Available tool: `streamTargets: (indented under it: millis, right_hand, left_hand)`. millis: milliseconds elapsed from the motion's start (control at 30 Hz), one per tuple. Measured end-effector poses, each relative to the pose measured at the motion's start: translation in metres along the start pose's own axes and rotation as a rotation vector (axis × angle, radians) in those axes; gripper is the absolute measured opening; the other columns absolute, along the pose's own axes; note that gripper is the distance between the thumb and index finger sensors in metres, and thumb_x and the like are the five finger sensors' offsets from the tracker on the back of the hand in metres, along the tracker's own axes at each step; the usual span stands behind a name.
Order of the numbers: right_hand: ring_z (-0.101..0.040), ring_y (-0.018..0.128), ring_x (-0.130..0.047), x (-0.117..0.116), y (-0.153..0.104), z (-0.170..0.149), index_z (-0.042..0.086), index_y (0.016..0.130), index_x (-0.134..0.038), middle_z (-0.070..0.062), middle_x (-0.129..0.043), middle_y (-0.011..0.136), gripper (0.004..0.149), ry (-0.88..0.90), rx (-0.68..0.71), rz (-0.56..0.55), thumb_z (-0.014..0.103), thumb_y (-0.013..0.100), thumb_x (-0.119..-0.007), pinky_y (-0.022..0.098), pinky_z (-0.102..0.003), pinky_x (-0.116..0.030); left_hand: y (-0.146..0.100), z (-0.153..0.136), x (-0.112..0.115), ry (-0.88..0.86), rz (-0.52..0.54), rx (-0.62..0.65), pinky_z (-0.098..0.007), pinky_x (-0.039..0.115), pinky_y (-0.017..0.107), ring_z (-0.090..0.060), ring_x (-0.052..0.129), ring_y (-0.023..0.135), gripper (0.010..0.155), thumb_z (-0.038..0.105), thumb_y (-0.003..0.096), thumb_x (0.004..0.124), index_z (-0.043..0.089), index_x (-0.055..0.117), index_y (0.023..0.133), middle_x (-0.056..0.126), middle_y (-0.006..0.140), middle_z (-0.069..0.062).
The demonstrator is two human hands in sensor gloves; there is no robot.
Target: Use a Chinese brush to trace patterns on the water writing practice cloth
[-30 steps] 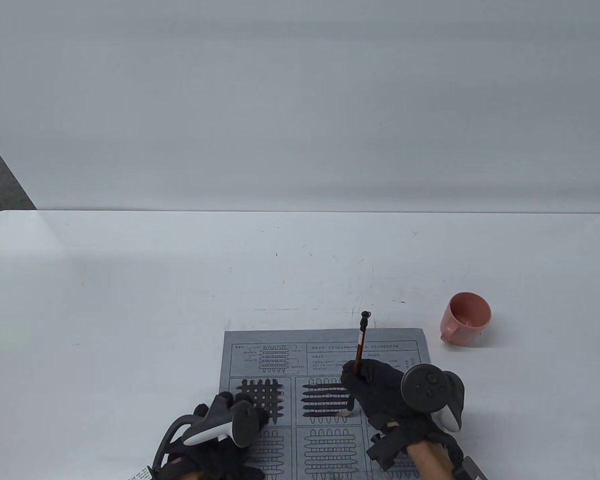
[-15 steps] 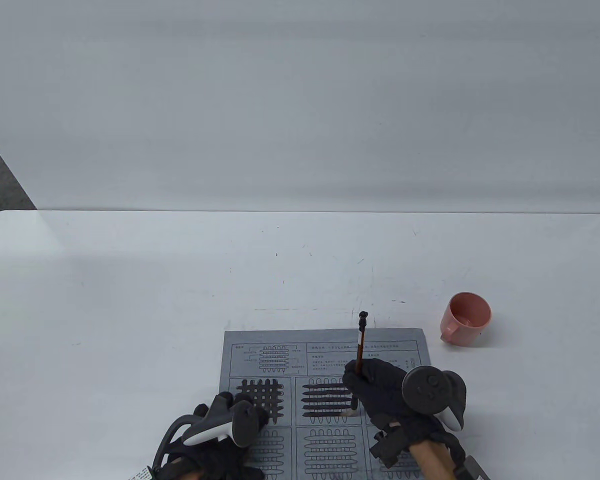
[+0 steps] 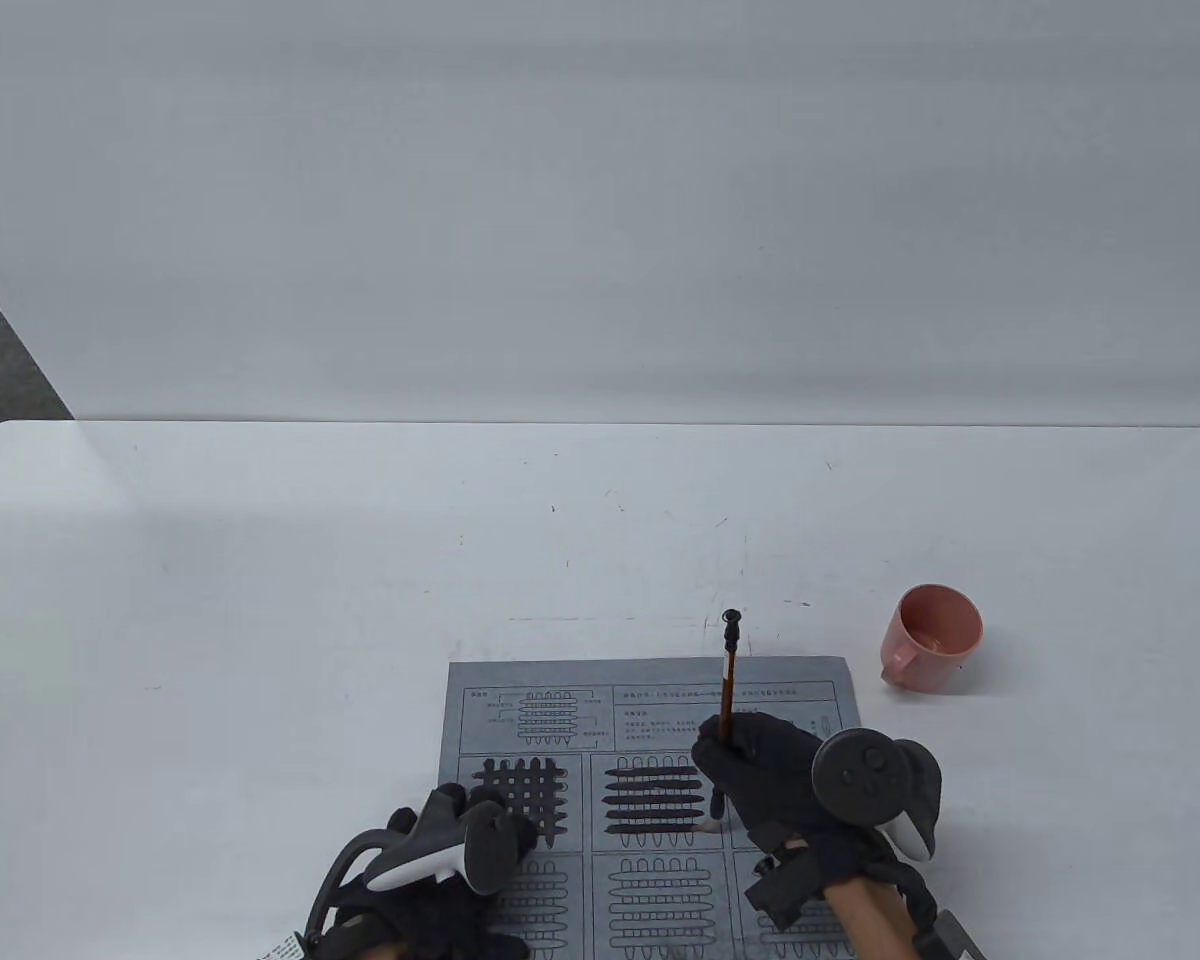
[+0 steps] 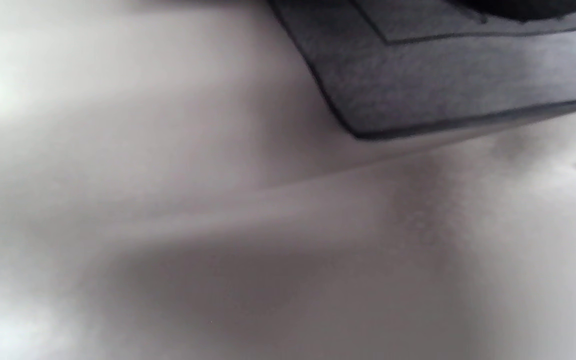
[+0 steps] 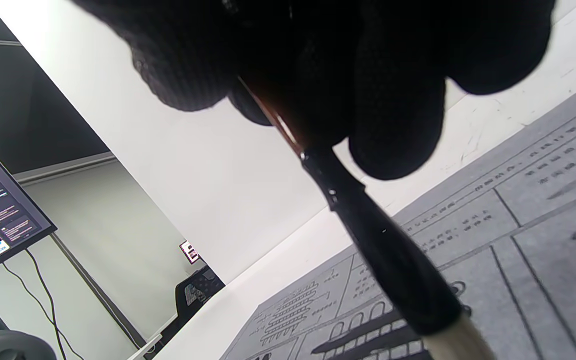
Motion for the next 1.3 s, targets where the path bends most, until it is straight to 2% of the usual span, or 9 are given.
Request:
streamTargets:
  millis: [500, 733, 967, 1300]
  right_hand:
    - [-0.034, 0.05, -0.1, 0.001, 0.0, 0.001, 0.012, 0.077, -0.085, -0.016, -0.096, 0.069, 0.036, -0.001, 0.013, -0.018, 0.037, 0.053, -0.079, 0.043, -0.058, -0.078]
    - [-0.035, 0.051, -0.1, 0.007, -0.004, 0.02, 0.013, 0.079, -0.084, -0.016, -0.096, 0.071, 0.035, 0.108, 0.08, -0.121, 0.036, 0.053, -0.079, 0.042, -0.056, -0.079]
    - [-0.037, 0.065, -0.1, -0.012, -0.005, 0.027, 0.013, 0.083, -0.082, -0.014, -0.093, 0.082, 0.036, 0.065, 0.187, -0.127, 0.027, 0.049, -0.079, 0.045, -0.056, -0.081]
    - [-0.037, 0.074, -0.094, -0.039, 0.001, 0.043, 0.02, 0.083, -0.078, -0.008, -0.088, 0.088, 0.036, -0.048, 0.251, -0.047, 0.025, 0.047, -0.075, 0.05, -0.058, -0.077]
  left_hand:
    - [0.0, 0.0, 0.0, 0.0, 0.0, 0.0, -0.068, -0.002, 0.072, -0.031, -0.03, 0.099, 0.103, 0.073, 0.0341, 0.063, 0.05, -0.018, 0.094, -0.032, 0.1, 0.009]
    - [0.0, 0.0, 0.0, 0.0, -0.001, 0.0, -0.068, -0.002, 0.072, -0.031, -0.03, 0.099, 0.103, 0.073, 0.034, 0.063, 0.05, -0.018, 0.093, -0.032, 0.1, 0.009]
    - [0.0, 0.0, 0.0, 0.002, -0.001, -0.002, -0.068, -0.002, 0.073, -0.031, -0.03, 0.099, 0.103, 0.073, 0.0341, 0.063, 0.05, -0.018, 0.094, -0.032, 0.1, 0.009]
    - [0.0, 0.0, 0.0, 0.002, -0.001, -0.002, -0.068, -0.001, 0.073, -0.031, -0.029, 0.099, 0.103, 0.073, 0.0341, 0.063, 0.049, -0.017, 0.094, -0.031, 0.1, 0.009]
Point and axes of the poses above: the tracker on the back of each hand, its own z axis roughly to the thumb side, its own y axis roughly from the wrist to the fingertips, x = y × z, the point moved 1 cm from there along y, roughly from the wrist to the fingertips
